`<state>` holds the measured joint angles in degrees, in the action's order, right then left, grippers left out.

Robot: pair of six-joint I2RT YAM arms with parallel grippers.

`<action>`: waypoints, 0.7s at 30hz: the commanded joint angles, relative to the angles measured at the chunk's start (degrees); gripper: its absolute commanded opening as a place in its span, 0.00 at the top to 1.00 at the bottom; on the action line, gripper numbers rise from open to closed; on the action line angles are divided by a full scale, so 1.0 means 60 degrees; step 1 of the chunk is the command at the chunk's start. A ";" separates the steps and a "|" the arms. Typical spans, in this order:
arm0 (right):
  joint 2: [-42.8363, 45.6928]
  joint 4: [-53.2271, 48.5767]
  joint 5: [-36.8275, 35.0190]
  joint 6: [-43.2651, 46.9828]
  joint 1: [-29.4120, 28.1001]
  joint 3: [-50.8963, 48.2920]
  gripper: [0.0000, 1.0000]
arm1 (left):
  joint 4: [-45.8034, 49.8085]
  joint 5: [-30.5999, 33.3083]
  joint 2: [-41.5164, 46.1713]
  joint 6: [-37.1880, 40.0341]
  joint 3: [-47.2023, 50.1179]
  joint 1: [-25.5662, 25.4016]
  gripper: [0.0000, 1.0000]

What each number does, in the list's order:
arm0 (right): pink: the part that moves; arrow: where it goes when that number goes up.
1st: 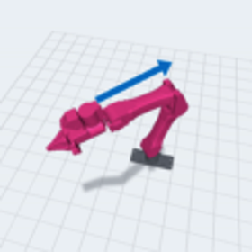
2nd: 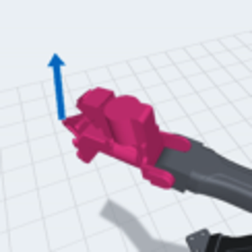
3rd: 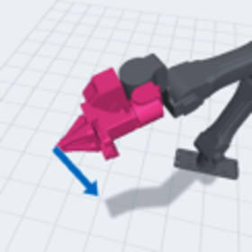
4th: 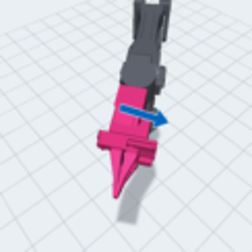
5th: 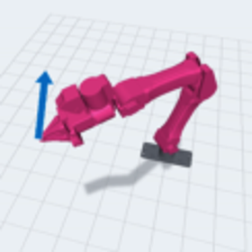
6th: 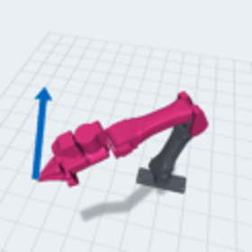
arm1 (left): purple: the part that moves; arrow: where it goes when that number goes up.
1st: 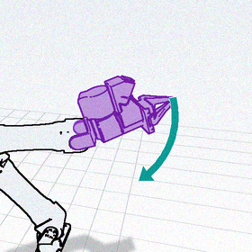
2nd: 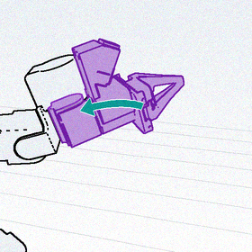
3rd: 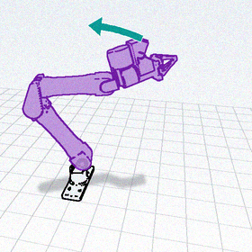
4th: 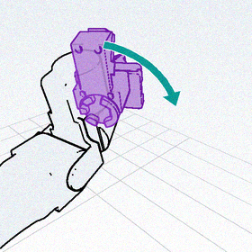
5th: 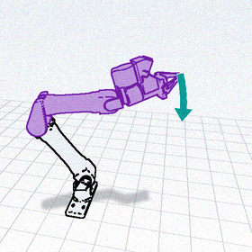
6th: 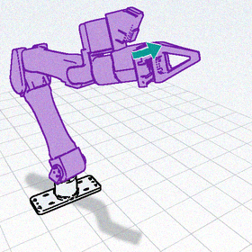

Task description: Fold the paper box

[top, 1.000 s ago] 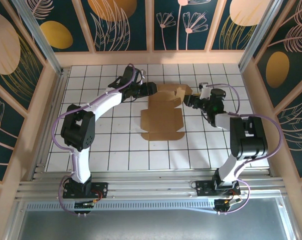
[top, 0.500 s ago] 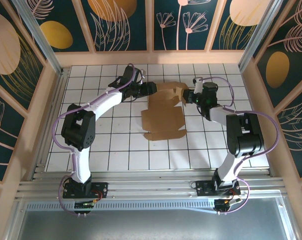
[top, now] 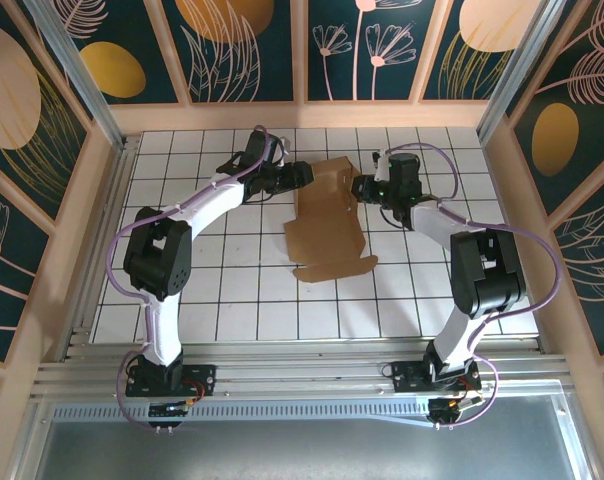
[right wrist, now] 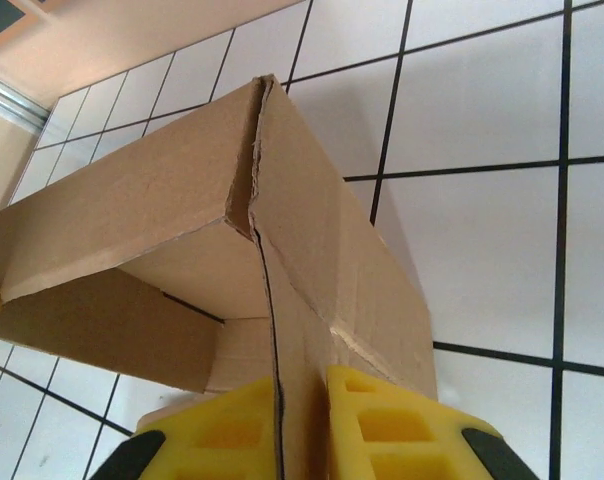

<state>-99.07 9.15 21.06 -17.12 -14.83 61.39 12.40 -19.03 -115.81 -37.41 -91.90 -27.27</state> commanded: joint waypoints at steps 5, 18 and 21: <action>-0.0291 -0.0320 -0.0221 0.0465 -0.0465 -0.0094 0.78 | 0.0317 0.0031 -0.0290 -0.0151 -0.0036 -0.0044 0.33; -0.0798 -0.0469 0.0970 0.3003 -0.0340 -0.0761 0.46 | 0.0423 0.0183 -0.0210 0.0053 -0.0014 -0.0042 0.30; -0.1089 -0.1048 0.0820 0.3357 -0.0372 -0.0381 0.46 | 0.0423 0.0183 -0.0203 0.0045 -0.0006 -0.0040 0.30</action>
<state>-103.79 6.90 24.99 -1.87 -16.84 57.14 12.91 -18.13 -116.03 -37.60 -91.88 -27.33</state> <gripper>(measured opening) 0.545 0.695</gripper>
